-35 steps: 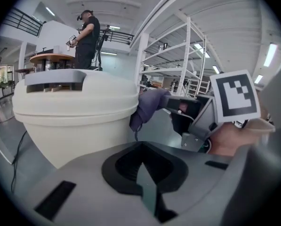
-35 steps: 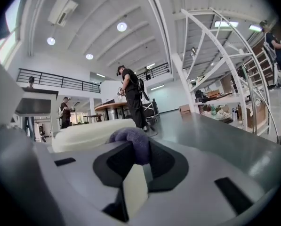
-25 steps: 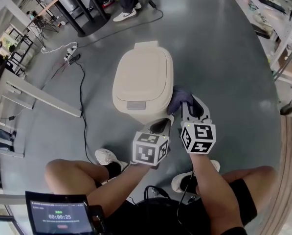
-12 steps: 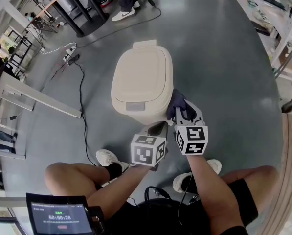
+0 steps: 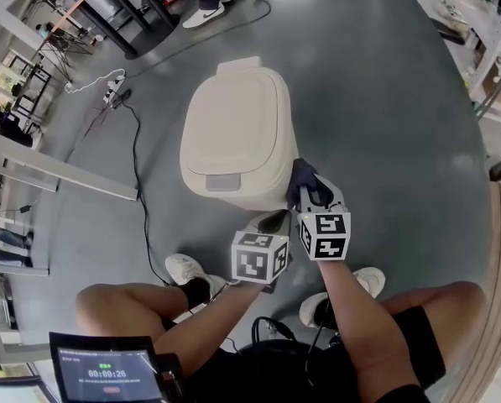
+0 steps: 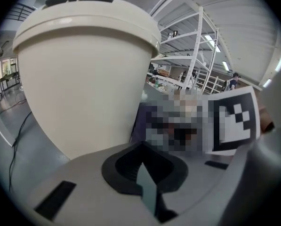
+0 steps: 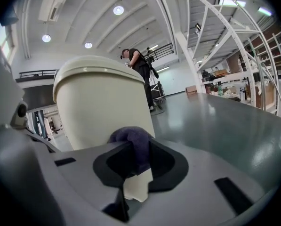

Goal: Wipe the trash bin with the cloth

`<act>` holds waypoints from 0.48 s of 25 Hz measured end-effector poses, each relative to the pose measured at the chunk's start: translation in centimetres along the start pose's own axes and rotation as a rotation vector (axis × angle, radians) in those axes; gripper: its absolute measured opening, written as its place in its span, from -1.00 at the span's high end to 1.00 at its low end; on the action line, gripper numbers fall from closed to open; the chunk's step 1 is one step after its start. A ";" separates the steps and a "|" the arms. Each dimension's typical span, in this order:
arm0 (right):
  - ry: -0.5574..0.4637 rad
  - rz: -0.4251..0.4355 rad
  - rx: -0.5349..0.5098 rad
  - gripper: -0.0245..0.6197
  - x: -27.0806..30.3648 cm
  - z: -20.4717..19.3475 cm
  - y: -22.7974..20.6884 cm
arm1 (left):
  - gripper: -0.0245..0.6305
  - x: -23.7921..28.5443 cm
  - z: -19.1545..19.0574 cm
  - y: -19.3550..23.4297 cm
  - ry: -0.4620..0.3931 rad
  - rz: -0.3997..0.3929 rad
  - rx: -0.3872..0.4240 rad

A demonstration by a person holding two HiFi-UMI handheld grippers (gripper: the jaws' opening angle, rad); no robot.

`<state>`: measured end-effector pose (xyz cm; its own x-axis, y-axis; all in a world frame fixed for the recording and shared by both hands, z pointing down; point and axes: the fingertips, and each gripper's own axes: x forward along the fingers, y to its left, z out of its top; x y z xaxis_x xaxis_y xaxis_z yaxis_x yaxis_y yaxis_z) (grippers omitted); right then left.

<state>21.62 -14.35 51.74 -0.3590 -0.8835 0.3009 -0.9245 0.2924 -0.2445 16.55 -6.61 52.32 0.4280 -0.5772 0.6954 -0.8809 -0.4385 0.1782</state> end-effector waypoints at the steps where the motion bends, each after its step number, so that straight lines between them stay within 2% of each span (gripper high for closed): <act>1: 0.013 -0.003 0.005 0.72 0.3 -0.7 -0.1 | 0.93 0.4 -0.4 0.1 0.006 0.000 -0.003; 12: 0.191 0.020 0.006 0.72 2.9 -7.9 -2.0 | 0.93 4.0 -4.6 1.5 0.108 0.014 -0.001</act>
<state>21.44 -14.64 60.38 -0.3958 -0.7917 0.4654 -0.9163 0.3065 -0.2579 16.03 -6.36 58.56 0.3917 -0.5054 0.7689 -0.8868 -0.4301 0.1691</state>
